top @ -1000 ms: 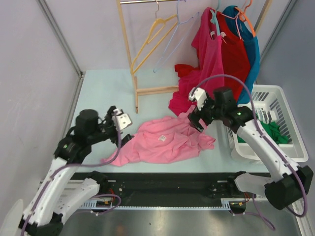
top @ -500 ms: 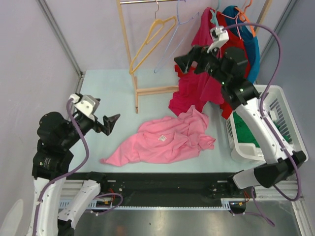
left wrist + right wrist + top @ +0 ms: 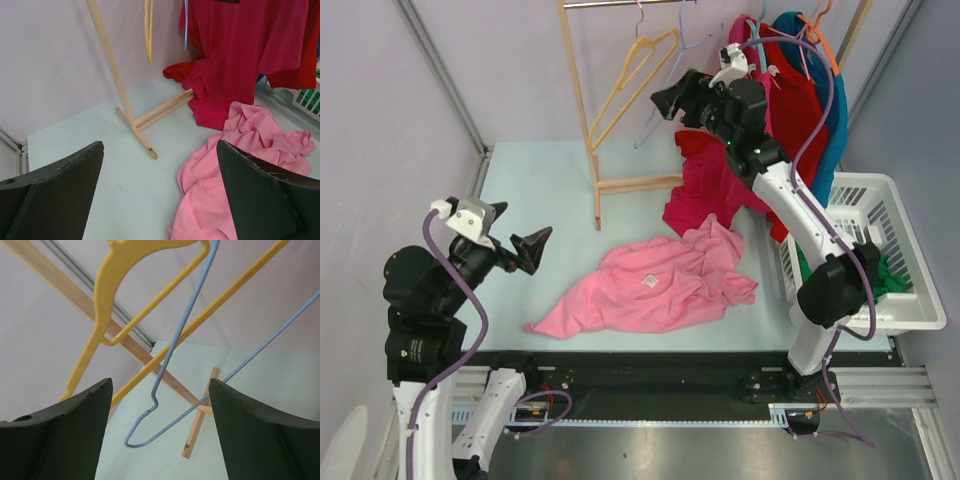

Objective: Place the t-shirt on the hanger
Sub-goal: Pick up the hanger from the clothesline.

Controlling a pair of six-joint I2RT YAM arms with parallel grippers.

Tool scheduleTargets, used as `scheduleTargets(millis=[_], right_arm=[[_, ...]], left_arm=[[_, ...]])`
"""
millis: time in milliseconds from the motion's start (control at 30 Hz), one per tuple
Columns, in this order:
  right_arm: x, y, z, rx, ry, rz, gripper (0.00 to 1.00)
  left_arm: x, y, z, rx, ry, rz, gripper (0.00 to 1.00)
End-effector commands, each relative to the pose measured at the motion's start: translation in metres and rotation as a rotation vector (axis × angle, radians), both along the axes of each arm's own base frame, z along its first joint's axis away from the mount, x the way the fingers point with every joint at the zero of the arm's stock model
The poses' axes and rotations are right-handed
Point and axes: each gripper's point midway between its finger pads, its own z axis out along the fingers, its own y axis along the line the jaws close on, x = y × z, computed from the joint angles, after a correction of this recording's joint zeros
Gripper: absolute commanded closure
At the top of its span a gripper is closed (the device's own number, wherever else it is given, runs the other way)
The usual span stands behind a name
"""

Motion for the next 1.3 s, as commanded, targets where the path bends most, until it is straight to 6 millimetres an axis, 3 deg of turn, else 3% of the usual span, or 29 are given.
scheduleTargets(millis=[0, 67, 133, 167, 200, 433, 567, 733, 933, 1067, 1267], right_arm=[[0.005, 0.005, 0.05, 0.103, -0.123, -0.004, 0.22], [0.013, 0.009, 0.044, 0.102, -0.125, -0.002, 0.26], [0.018, 0.012, 0.041, 0.106, -0.128, 0.009, 0.36], [0.019, 0.015, 0.041, 0.117, -0.127, 0.02, 0.43], [0.02, 0.015, 0.044, 0.131, -0.131, 0.033, 0.58], [0.022, 0.019, 0.045, 0.181, -0.106, 0.074, 0.99], [0.017, 0.01, 0.06, 0.242, -0.088, 0.083, 1.0], [-0.002, 0.0, 0.09, 0.297, -0.112, 0.13, 1.0], [-0.025, -0.005, 0.109, 0.295, -0.172, 0.176, 1.0], [-0.025, -0.012, 0.104, 0.248, -0.218, 0.164, 1.0], [-0.02, -0.006, 0.077, 0.184, -0.203, 0.215, 1.0]], left_arm=[[0.001, -0.004, -0.002, -0.021, 0.009, -0.022, 0.0], [0.004, -0.004, -0.008, -0.021, 0.025, -0.019, 0.0], [0.005, -0.004, -0.01, -0.026, 0.03, -0.022, 0.0], [0.006, -0.005, -0.012, -0.029, 0.036, -0.025, 0.0], [0.006, -0.005, -0.012, -0.03, 0.035, -0.025, 0.0], [0.011, -0.005, -0.02, -0.025, 0.055, -0.023, 0.0], [0.014, -0.007, -0.02, -0.027, 0.049, -0.033, 0.0], [0.016, -0.008, -0.019, -0.03, 0.045, -0.042, 0.0], [0.018, -0.011, -0.016, -0.033, 0.034, -0.056, 0.0], [0.019, -0.011, -0.015, -0.029, 0.027, -0.056, 0.0], [0.022, -0.012, -0.018, -0.026, 0.04, -0.062, 0.0]])
